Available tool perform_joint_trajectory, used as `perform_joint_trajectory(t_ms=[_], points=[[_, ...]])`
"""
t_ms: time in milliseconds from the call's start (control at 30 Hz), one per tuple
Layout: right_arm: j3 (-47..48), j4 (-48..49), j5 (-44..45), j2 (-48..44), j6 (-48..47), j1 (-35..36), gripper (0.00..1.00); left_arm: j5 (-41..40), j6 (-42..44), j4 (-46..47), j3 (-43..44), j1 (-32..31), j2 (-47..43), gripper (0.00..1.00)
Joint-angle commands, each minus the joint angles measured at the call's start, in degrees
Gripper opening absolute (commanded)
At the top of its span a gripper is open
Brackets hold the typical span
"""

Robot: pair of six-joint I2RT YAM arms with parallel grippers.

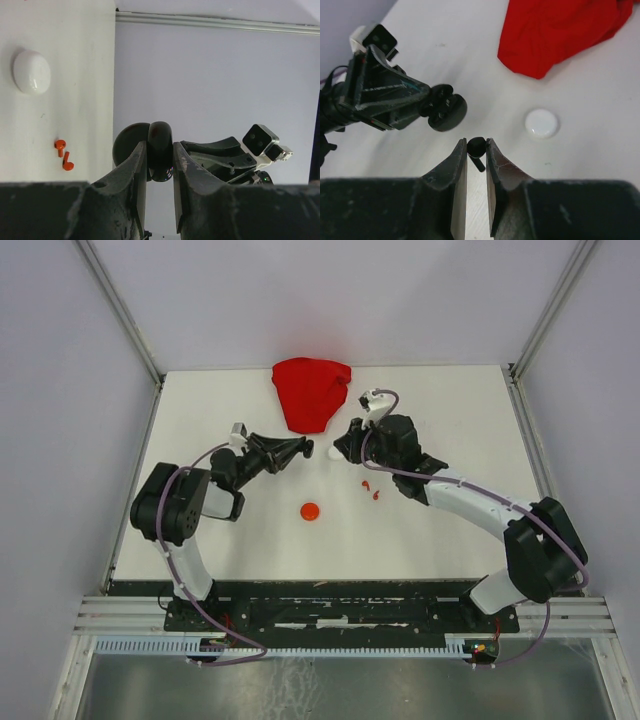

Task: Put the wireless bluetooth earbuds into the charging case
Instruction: Place the earbud in the charging case.

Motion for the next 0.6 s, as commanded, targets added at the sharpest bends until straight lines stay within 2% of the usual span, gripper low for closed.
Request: perform_joint_trajectory(t_ms=[0,133,367,567], points=[[-2.76,16.33,-2.48,-2.7,-0.7,-0.2,0.1,1.1,-4.08,6.64,2.4,-2.06,1.52,0.03],[-6.75,25.82,-2.27,-2.9,0.43,-0.33,0.1,0.22,-7.74,10.13,3.11,-3.94,4.01,0.03],[-10.45,36.07,-2.68,-1.08,1.82,-0.7,0.09,-1.05,-11.5,14.08,4.8,-6.53,6.74,0.03],[-10.97,39.0,-3.18,0.31,2.02,-0.78,0.09,-1.57,-13.08,14.96,5.27,-7.05,7.0,0.03]])
